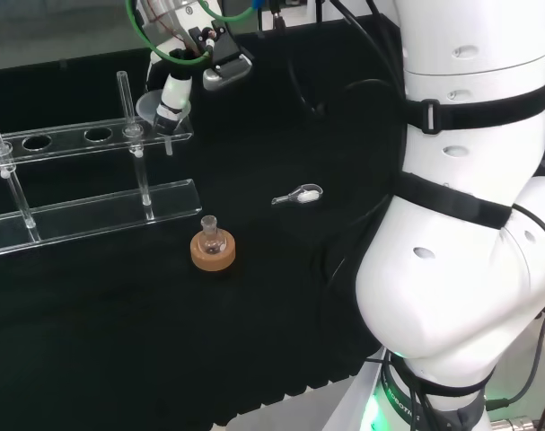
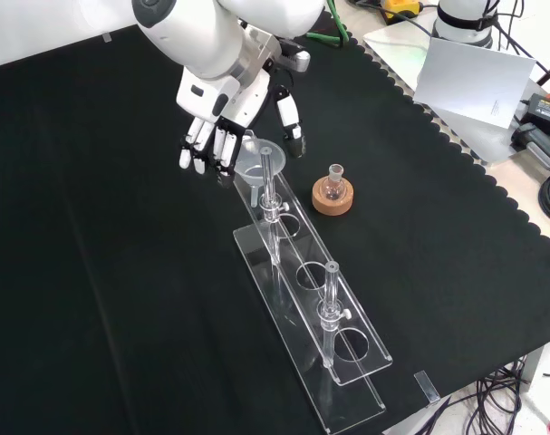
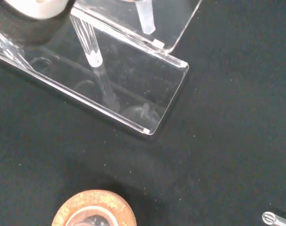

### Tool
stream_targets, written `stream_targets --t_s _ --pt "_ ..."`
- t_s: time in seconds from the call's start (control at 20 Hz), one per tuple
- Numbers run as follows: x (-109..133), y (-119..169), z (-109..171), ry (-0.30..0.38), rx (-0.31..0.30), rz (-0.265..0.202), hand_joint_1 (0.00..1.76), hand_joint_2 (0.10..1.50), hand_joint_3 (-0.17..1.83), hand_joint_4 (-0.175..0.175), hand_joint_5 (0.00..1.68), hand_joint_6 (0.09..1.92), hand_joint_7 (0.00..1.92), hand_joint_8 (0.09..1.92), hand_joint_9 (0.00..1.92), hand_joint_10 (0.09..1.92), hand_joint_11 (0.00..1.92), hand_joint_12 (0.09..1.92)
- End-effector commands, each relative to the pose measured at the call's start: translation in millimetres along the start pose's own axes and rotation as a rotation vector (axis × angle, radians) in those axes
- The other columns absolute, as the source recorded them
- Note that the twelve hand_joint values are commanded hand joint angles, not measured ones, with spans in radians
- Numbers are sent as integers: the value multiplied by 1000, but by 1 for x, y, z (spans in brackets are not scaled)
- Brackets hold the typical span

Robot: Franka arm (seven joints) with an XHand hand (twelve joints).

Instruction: Pick up the funnel from the transparent funnel stand.

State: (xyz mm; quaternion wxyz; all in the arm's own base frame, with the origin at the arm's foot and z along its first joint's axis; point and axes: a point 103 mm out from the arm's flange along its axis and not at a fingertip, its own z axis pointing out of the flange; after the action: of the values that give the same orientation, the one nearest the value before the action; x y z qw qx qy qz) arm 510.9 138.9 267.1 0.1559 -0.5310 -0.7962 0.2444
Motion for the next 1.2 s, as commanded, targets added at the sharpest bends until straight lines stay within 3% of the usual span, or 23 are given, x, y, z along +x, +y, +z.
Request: stream_targets --t_s 0.05,0.2,0.35,0.6,0.85,1.05,1.2 --pt "-14 -3 0 -4 -16 1 786 703 108 22 536 87 643 467 129 730 0 231" --pt "-18 -4 0 4 -26 4 797 697 124 25 572 87 706 473 192 705 0 280" --pt "-2 4 -5 -2 -11 11 805 690 144 28 602 87 743 475 236 676 0 342" --pt "-1 5 -5 -7 -15 12 810 684 159 27 602 87 752 476 258 660 0 387" --pt "0 6 -8 -15 -48 29 832 660 218 33 663 87 840 479 348 612 0 589" --pt "-3 5 -13 -20 -83 43 875 621 315 50 771 93 980 503 574 510 0 869" --pt "-8 3 -17 -12 -92 45 890 585 397 60 812 154 1030 507 682 437 0 963"
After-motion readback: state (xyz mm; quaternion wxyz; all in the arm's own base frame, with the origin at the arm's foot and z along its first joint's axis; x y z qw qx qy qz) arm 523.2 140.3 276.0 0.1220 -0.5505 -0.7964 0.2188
